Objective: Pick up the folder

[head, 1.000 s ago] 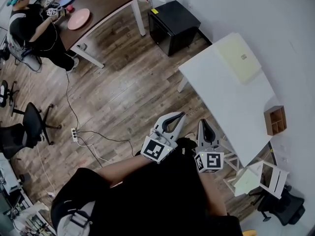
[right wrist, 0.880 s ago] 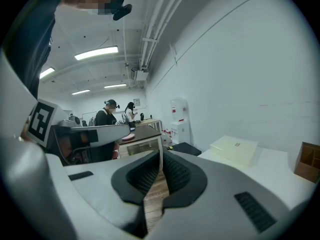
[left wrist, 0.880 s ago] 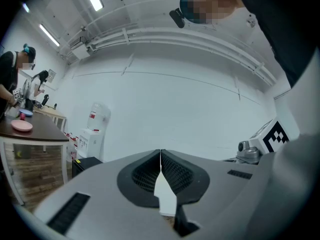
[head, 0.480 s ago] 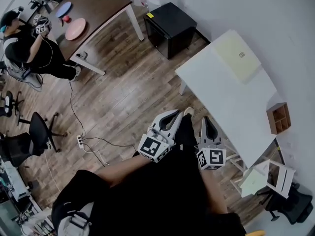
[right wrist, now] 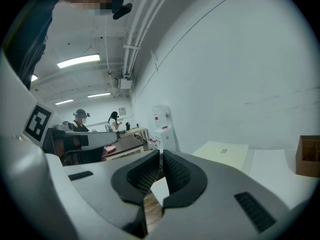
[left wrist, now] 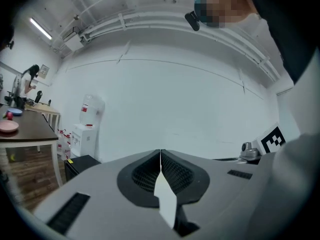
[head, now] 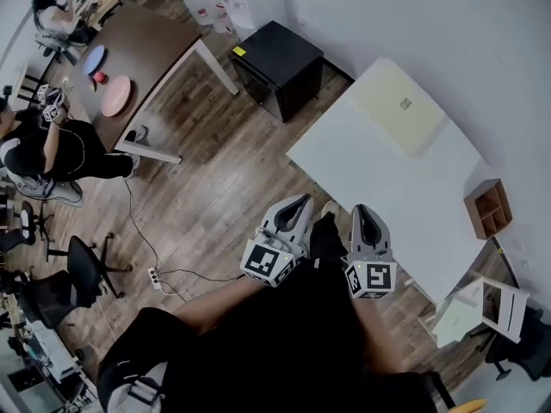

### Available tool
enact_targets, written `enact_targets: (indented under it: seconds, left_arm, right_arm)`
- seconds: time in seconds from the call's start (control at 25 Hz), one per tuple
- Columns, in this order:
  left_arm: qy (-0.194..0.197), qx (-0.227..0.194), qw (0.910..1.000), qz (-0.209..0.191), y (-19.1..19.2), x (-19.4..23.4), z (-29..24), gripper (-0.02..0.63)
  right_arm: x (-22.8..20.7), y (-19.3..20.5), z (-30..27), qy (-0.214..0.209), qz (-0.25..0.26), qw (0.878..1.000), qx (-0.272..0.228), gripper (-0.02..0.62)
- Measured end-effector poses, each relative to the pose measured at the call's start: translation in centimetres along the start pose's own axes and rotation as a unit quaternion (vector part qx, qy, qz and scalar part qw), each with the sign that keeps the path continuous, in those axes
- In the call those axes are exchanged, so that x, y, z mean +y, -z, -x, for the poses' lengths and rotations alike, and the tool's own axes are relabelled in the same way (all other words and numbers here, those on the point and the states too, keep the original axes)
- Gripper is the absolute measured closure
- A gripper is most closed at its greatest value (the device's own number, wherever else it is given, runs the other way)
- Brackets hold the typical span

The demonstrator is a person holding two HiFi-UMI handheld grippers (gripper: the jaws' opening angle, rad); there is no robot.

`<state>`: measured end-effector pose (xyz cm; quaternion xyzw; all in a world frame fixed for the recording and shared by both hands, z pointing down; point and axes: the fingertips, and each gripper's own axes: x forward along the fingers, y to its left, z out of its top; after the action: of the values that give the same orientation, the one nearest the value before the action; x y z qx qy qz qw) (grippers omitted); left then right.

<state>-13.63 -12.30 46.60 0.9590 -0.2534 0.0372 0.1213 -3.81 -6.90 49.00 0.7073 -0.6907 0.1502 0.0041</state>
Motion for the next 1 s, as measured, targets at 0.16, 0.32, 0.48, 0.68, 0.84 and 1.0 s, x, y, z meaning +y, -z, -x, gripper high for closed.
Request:
enact_targets:
  seconds: [0.16,0.32,0.48,0.68,0.84,1.0]
  left_arm:
    - [0.016,0.012,0.9997,-0.011,-0.3,0.3,-5.4,0.591]
    - [0.024,0.026,0.9992,-0.017,0.1,0.5,-10.7,0.591]
    - [0.044,0.03,0.9957,-0.076,0.9,0.3,-15.6,0.591]
    - [0.054,0.045,0.995,-0.07,2.3,0.4,-20.9,0.591]
    - [0.052,0.071,0.9917,-0.094,4.1,1.7,-24.9,0.591]
    - [0.062,0.106,0.9866,-0.107,5.5,2.9,-28.1,0.591]
  right_arm:
    - [-4.7,-0.4,-1.8,0.024,-0.015,1.0,0.002,0.557]
    - [-9.7,-0.4,-3.1,0.051,-0.029,0.998,0.003,0.557]
    - [-14.3,-0.7,-4.6,0.077,-0.037,0.996,0.0,0.557]
    - [-19.8,-0.1,-6.3,0.102,-0.035,0.994,0.011,0.557]
    - [-23.2,1.2,-7.7,0.108,-0.04,0.993,0.025,0.557]
    - [-25.6,2.6,-9.1,0.118,-0.056,0.991,0.04,0.557]
